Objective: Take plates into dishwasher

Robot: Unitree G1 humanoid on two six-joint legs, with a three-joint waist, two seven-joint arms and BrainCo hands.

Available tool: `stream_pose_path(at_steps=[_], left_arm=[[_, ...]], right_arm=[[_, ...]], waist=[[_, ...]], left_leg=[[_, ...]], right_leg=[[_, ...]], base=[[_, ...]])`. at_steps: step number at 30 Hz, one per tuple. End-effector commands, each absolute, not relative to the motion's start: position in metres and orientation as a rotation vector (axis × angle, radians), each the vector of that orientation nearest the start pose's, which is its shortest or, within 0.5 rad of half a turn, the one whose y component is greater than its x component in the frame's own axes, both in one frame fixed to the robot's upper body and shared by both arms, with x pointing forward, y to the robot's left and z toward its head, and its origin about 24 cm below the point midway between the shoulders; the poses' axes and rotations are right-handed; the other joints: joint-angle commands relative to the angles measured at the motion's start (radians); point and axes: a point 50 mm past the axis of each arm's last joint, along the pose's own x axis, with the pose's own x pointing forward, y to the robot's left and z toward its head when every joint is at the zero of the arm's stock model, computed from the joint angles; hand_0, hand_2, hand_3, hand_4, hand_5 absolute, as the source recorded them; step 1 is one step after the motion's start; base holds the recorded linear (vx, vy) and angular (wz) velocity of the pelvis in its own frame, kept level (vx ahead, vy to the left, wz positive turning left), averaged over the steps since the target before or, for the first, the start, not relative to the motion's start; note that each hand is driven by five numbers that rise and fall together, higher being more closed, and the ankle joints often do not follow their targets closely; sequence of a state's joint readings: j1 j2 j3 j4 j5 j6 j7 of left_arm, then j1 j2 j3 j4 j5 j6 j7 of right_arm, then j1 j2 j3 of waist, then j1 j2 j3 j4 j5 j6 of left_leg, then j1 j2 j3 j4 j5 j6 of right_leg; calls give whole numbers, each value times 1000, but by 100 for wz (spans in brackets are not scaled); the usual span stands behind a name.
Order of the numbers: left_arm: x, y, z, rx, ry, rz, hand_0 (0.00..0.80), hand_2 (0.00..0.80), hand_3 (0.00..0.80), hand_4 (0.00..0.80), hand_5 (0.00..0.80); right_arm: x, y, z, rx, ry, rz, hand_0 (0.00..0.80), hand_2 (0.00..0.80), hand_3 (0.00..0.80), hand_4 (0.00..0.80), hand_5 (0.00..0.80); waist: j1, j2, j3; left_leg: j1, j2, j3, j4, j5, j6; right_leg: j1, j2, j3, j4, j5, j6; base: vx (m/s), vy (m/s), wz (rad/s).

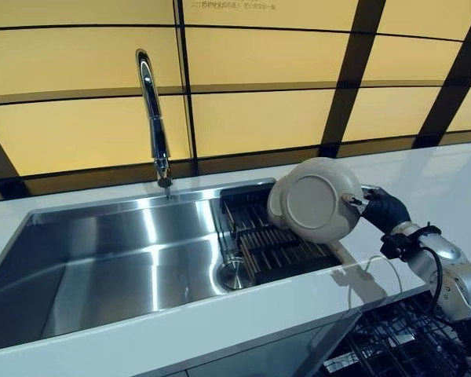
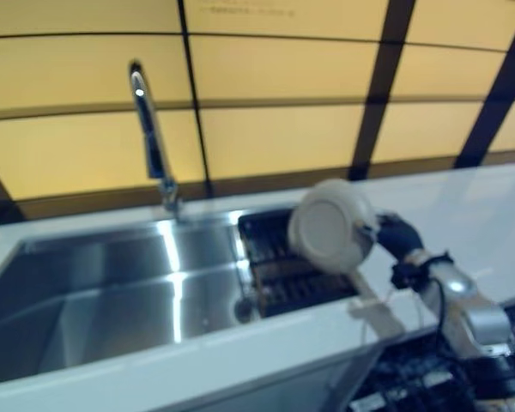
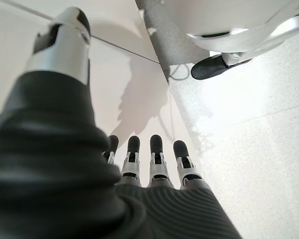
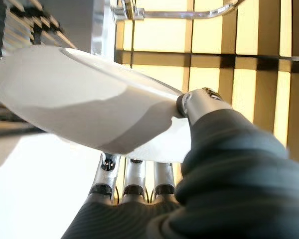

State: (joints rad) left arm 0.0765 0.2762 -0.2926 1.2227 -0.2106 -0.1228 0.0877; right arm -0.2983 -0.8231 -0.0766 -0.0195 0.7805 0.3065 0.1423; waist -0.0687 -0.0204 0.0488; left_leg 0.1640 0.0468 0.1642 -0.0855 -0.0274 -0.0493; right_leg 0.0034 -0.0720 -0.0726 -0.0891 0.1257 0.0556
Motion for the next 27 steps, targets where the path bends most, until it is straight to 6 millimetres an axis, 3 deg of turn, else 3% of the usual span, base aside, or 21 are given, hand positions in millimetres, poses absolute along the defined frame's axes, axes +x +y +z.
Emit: stream_pose_path(at_steps=[1, 27], left_arm=[[75, 254, -157, 304, 1138, 168, 0, 0, 0, 0, 0], [74, 265, -154, 301, 1137, 198, 0, 0, 0, 0, 0]], right_arm=[[287, -281, 211, -9, -255, 142, 800, 800, 800, 800, 800], [240, -372, 230, 46, -422, -260, 800, 800, 800, 800, 800]], waist=[[-16, -50, -38], [-81, -51, -45]], left_leg=[[-57, -29, -36, 6, 51, 19], [-57, -43, 17, 4, 37, 35]], right_leg=[[62, -1, 10, 17, -40, 13], [28, -4, 68, 27, -20, 25]], base=[[-3, 11, -13], [2, 16, -7]])
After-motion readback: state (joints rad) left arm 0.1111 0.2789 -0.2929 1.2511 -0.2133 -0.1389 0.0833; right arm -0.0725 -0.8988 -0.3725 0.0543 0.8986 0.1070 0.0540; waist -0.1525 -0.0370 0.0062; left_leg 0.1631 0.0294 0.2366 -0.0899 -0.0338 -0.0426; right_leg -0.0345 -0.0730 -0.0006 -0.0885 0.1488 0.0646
